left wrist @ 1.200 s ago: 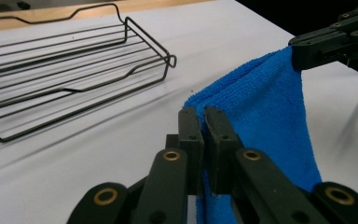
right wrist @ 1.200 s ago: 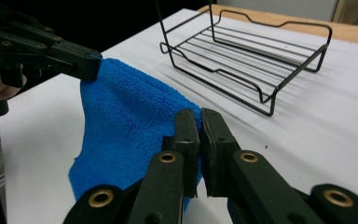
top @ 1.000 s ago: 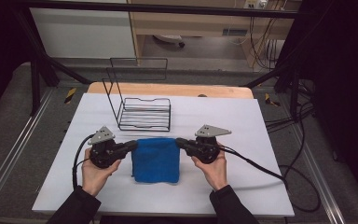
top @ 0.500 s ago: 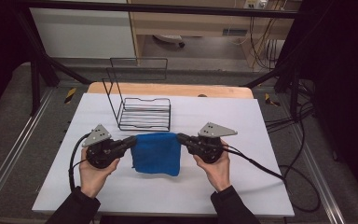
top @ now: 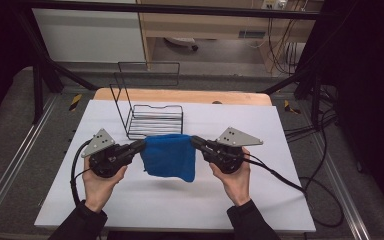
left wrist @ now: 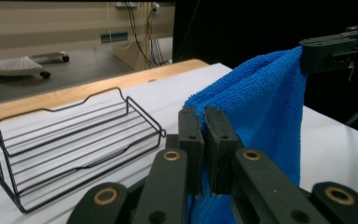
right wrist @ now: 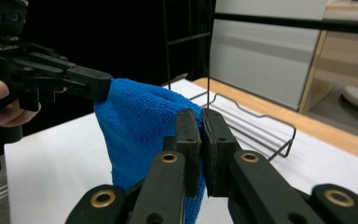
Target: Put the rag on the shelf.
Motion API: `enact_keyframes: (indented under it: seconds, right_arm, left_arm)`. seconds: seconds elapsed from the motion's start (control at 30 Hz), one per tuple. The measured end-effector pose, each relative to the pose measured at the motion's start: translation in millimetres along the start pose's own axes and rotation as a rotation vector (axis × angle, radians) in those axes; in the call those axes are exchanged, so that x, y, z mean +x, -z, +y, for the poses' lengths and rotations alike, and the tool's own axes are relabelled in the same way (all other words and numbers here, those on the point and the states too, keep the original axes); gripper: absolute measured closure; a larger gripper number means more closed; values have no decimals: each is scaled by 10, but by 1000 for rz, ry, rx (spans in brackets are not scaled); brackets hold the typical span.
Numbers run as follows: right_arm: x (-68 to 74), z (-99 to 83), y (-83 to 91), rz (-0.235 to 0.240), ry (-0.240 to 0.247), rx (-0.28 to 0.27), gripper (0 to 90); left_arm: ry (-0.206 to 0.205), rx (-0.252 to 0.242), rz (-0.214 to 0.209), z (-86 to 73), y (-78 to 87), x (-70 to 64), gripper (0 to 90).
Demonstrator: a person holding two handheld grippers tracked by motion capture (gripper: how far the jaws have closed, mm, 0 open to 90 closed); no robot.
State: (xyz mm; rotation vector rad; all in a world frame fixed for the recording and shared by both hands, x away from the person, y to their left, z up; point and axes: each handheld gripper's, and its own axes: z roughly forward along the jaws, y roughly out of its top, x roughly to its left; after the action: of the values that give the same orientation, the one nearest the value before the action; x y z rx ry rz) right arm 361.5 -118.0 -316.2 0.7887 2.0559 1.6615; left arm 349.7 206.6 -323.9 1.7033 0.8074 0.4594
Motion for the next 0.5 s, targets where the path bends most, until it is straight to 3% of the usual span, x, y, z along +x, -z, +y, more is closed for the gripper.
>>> enact_keyframes:
  seconds: [0.5]
  right_arm:
    - [74,311,-34,-48,46,-93,867]
  left_arm:
    - [4,-93,12,264,100,85,860]
